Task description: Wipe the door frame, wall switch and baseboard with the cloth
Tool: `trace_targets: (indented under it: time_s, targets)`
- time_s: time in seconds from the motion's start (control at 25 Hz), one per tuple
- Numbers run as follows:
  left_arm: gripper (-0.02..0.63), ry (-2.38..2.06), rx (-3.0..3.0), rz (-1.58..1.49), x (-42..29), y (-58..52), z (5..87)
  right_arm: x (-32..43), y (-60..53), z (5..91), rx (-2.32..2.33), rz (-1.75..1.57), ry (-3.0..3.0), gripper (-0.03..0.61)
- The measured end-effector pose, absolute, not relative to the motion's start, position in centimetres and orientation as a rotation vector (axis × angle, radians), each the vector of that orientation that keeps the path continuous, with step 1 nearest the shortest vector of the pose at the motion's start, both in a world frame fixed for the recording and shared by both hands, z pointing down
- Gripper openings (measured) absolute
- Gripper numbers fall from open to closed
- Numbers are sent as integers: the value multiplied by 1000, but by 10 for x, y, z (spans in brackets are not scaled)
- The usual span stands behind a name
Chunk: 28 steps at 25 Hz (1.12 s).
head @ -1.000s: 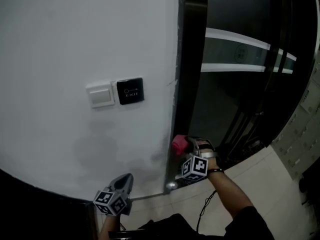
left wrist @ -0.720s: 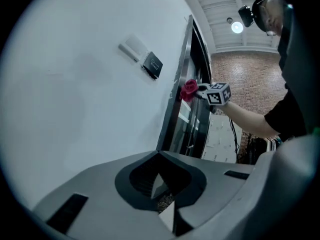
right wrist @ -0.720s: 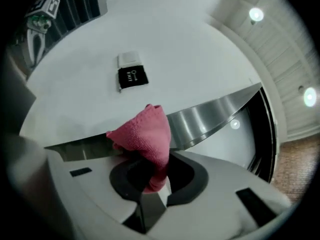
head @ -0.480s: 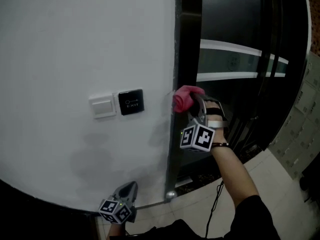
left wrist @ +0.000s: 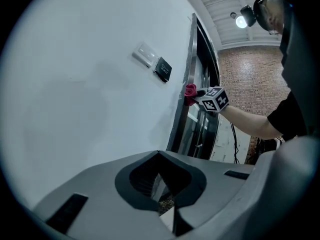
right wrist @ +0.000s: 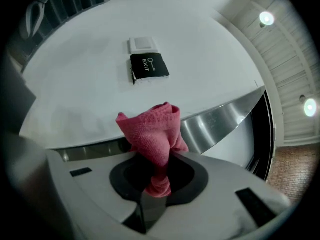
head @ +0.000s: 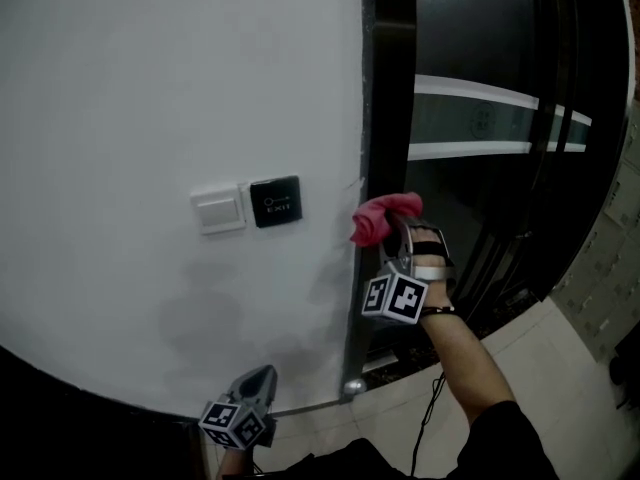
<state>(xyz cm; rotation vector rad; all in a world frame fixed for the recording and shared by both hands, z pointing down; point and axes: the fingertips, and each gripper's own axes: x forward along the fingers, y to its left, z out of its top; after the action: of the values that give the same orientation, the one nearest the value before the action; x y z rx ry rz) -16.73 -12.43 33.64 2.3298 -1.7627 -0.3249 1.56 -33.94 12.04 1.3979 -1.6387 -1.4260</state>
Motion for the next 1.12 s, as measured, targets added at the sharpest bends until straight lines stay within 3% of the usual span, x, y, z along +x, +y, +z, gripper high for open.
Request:
trace_targets:
  time_s: [1.12]
  targets:
    - [-8,-1957,2310,-239,-162,-126,330,12,-339,265,1150,-1247,-1721,55]
